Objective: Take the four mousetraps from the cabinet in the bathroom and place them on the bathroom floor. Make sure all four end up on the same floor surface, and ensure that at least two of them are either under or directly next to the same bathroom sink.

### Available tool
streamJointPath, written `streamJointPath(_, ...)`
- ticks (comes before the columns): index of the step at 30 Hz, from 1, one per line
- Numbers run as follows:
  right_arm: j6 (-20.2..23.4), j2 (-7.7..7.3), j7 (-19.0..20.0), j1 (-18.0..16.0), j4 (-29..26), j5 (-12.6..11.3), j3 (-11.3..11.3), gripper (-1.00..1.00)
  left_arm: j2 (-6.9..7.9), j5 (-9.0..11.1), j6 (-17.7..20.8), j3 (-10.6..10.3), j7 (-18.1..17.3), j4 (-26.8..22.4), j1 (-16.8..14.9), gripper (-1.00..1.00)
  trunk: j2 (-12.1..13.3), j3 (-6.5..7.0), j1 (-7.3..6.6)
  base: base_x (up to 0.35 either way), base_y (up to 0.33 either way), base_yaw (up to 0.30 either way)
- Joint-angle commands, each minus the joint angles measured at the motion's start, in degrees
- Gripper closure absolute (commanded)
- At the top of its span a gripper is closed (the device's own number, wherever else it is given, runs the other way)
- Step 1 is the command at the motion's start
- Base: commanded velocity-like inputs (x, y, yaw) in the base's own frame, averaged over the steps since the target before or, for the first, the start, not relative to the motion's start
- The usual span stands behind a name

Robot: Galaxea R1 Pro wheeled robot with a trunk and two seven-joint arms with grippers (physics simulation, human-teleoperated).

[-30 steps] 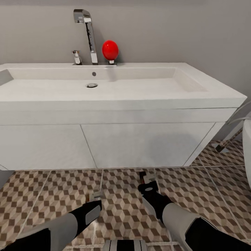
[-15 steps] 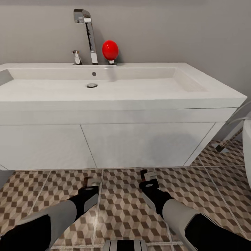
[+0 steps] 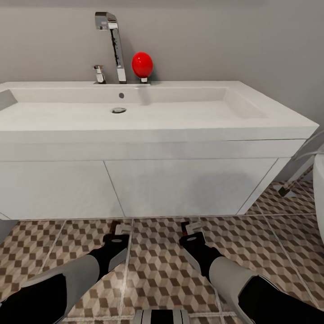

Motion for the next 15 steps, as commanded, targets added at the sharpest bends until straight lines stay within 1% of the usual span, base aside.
streamJointPath(1, 0.29, -0.07, -0.26, -0.03, -0.12, -0.49, 0.47, 1.00, 0.05, 0.04, -0.83, -0.47, 0.35, -0.14, -0.05, 1.00, -0.02, -0.04, -0.01, 0.000, 0.000, 0.000)
streamJointPath(3, 0.21, -0.10, -0.26, -0.03, -0.17, -0.49, 0.47, 1.00, 0.23, 0.00, -4.32, -0.61, 0.32, -0.27, -0.05, 1.00, -0.02, -0.04, -0.01, 0.000, 0.000, 0.000)
streamJointPath(5, 0.18, -0.11, -0.26, -0.03, -0.27, -0.45, 0.47, 1.00, 0.23, -0.06, -5.97, -0.76, 0.31, -0.48, -0.05, 1.00, -0.02, -0.04, -0.01, 0.000, 0.000, 0.000)
streamJointPath(12, 0.22, -0.10, -0.26, -0.03, -0.37, -0.43, 0.47, 1.00, 0.09, -0.06, -6.81, -0.59, 0.30, -0.76, -0.05, 1.00, -0.02, -0.04, -0.01, 0.000, 0.000, 0.000)
streamJointPath(15, 0.21, -0.11, -0.26, -0.03, -0.34, -0.48, 0.47, 1.00, 0.10, -0.06, -6.79, -0.48, 0.30, -0.78, -0.05, 1.00, -0.06, -0.71, 0.07, 0.000, 0.000, 0.000)
